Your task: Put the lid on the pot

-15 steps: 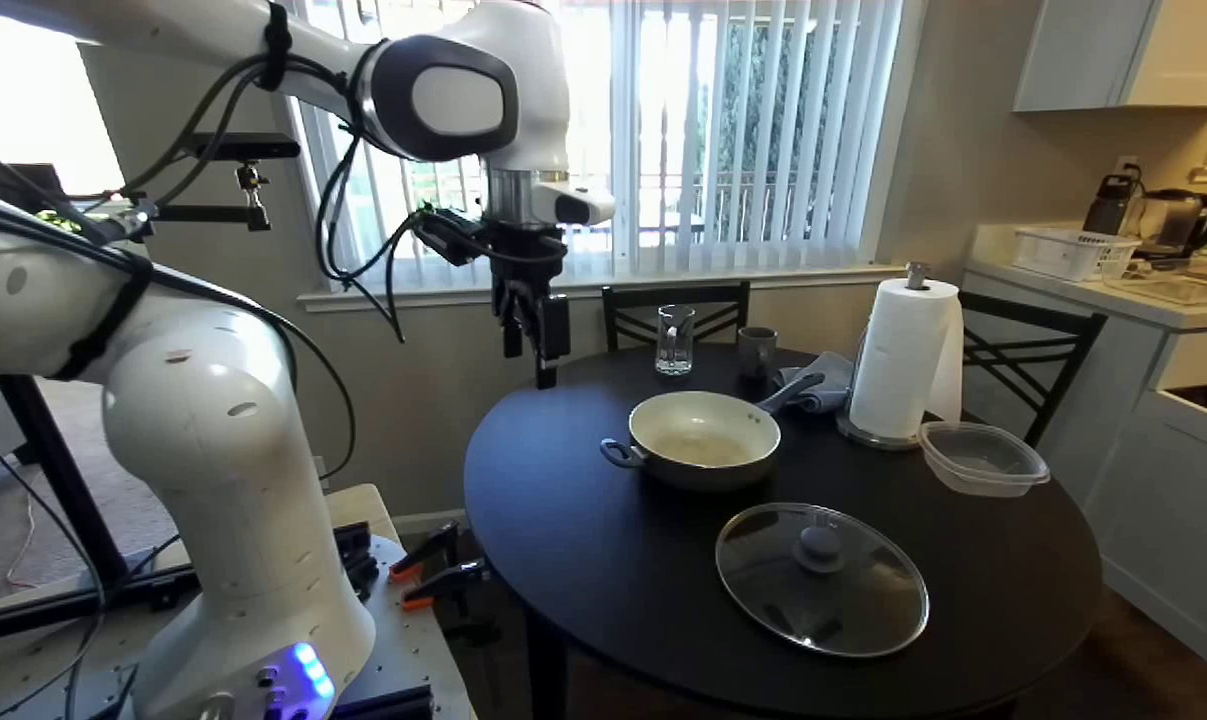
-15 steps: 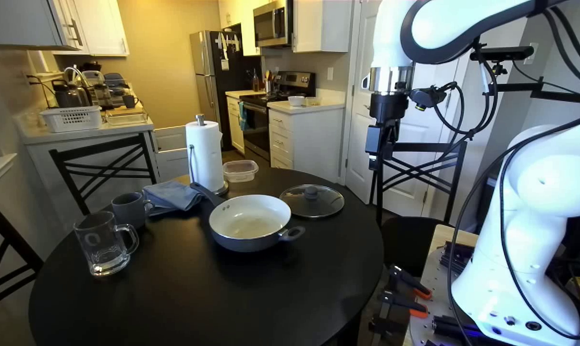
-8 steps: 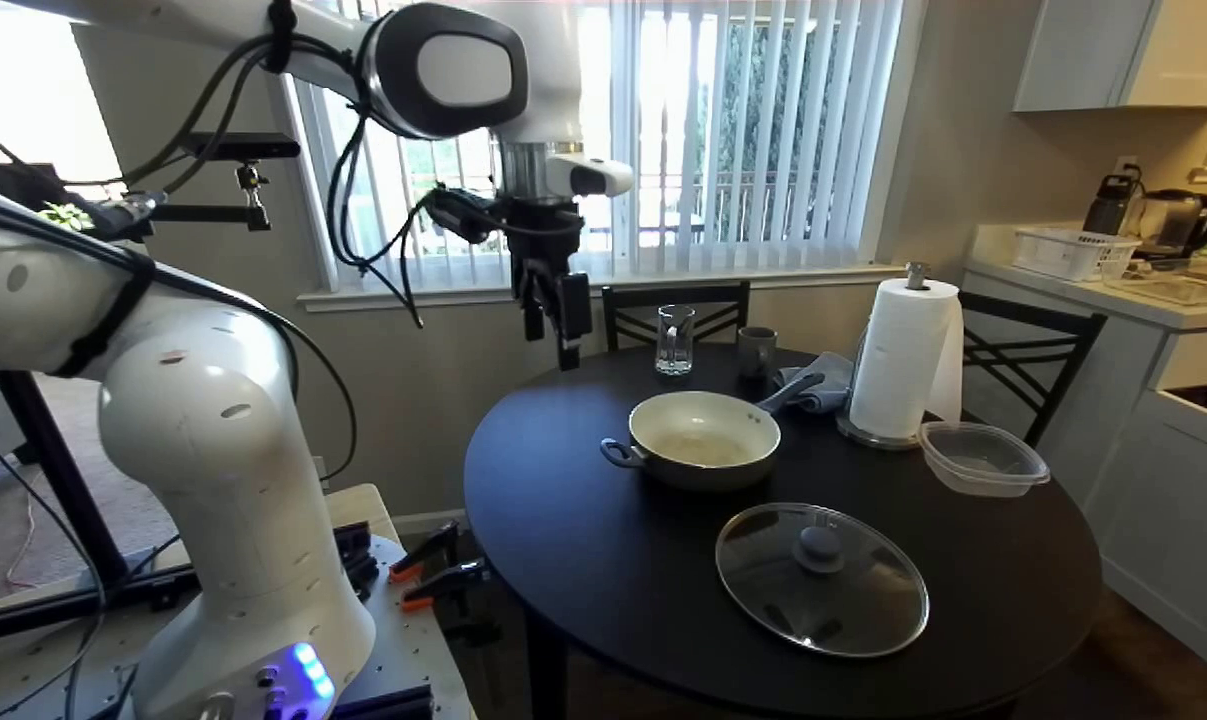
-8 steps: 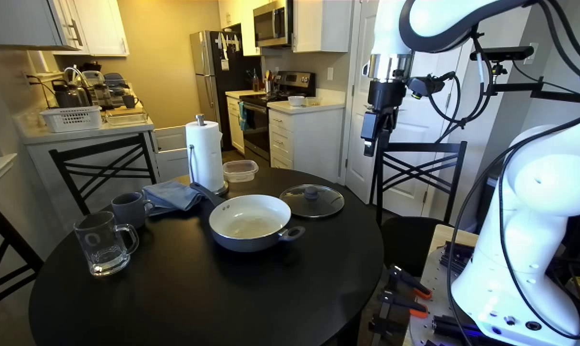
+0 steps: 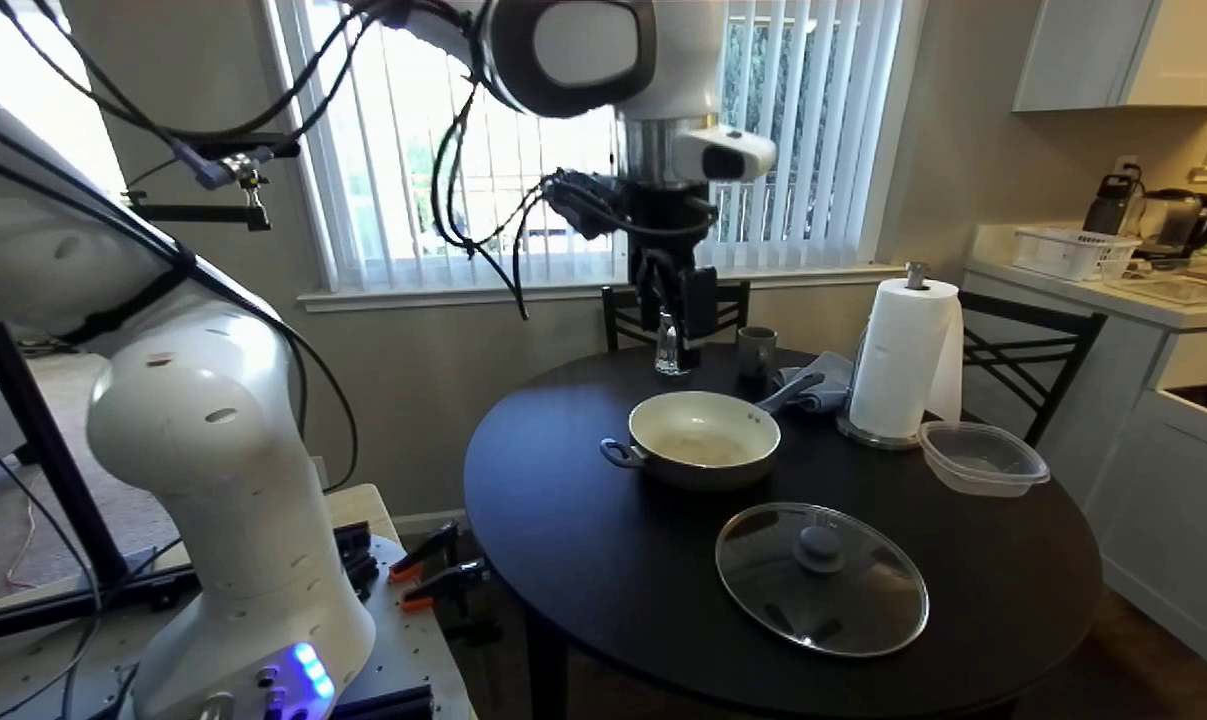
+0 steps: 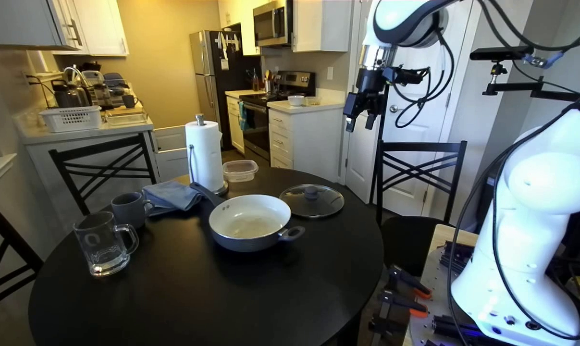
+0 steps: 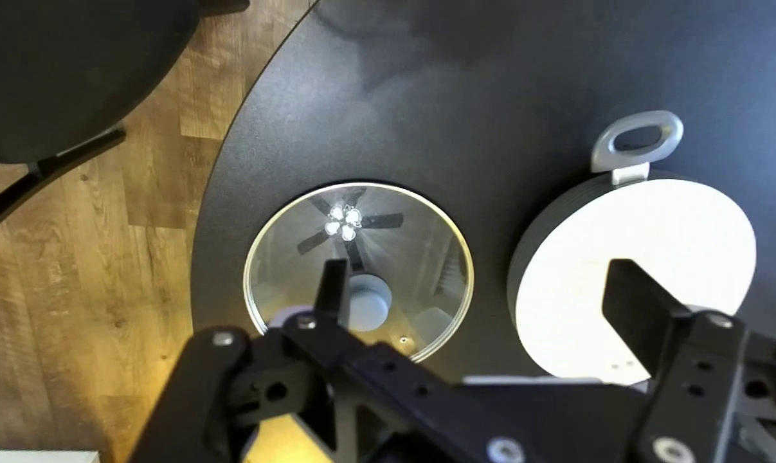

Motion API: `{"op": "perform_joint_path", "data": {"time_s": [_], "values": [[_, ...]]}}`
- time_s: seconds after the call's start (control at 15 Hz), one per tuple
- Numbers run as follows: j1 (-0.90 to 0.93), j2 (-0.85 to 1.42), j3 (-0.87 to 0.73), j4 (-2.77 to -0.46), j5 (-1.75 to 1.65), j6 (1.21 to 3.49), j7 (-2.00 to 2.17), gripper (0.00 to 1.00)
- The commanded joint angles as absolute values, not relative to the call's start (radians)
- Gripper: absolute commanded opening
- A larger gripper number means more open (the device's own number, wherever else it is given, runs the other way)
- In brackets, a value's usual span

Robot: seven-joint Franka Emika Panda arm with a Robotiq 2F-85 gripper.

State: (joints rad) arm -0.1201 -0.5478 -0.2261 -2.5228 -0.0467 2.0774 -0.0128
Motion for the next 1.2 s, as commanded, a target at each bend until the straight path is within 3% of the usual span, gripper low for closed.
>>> {"op": "perform_joint_path", "data": {"time_s": [0.0,0.47,1.13], "values": [[-0.149,-0.344,-0.211,-2.504,-0.059,2.211,-0.010,1.00],[-0.190,-0.071,-0.200,-2.520,-0.135,2.525,0.058,1.00],[-0.192,-0.008,-0.212,-2.513,-0.214,2.538,0.099,1.00]]}}
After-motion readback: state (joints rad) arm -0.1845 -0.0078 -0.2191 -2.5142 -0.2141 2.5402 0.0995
